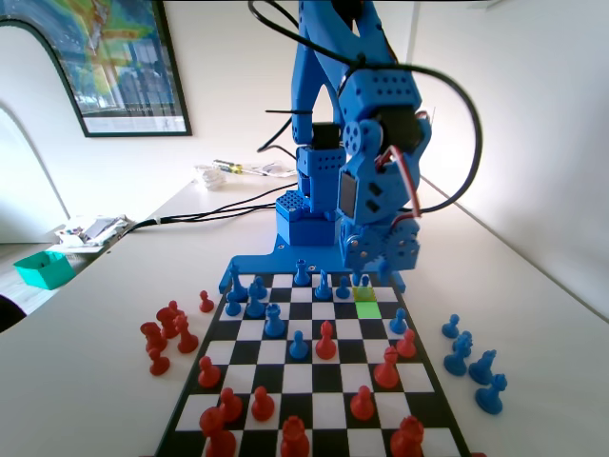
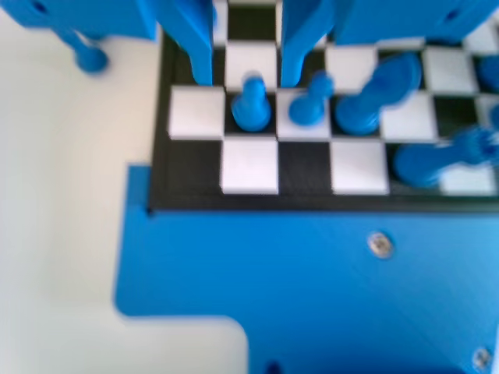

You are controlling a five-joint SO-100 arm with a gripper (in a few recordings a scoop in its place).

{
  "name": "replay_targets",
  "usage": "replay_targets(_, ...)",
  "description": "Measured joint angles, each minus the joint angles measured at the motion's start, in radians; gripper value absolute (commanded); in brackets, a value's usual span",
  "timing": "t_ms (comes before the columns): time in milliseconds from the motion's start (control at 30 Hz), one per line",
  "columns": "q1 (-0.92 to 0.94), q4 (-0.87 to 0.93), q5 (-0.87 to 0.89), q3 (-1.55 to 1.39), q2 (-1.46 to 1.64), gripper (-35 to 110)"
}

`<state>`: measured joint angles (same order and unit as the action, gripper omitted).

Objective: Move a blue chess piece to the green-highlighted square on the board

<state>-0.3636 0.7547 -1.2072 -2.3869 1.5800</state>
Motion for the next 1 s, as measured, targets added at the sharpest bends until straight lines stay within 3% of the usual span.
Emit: replay_targets(1000, -0.006, -0.026, -0.009, -0.028, -0.018, 11)
